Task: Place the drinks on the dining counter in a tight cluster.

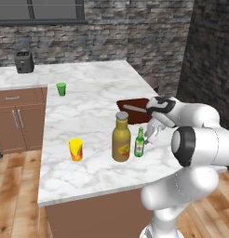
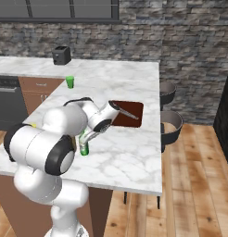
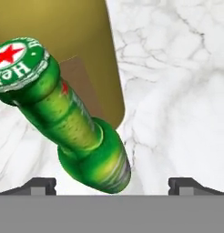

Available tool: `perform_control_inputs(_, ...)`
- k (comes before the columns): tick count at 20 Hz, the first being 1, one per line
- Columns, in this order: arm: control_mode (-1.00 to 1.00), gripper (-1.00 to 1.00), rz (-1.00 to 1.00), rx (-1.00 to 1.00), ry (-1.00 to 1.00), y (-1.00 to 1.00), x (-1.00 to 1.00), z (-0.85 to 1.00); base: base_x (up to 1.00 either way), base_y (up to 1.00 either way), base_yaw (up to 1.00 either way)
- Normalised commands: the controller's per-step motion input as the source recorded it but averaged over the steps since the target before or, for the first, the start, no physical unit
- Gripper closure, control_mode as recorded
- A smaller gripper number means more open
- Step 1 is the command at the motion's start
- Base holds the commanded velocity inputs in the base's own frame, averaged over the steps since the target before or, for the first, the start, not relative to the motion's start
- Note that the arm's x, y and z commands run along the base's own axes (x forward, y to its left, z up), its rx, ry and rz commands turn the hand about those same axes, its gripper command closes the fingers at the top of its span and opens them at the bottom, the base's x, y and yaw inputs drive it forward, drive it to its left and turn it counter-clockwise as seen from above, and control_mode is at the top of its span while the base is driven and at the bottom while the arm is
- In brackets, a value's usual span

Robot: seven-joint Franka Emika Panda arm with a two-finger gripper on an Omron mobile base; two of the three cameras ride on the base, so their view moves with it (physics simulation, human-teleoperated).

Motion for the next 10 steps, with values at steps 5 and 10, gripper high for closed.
perform_control_inputs(5,-1.00,-1.00,-0.17,0.00,0.00,-0.38,-0.12,0.37,0.00,0.00,0.00)
perform_control_inputs(10,-1.00,-1.00,-0.29,0.00,0.07,-0.11,-0.35,0.49,0.00,0.00,0.00)
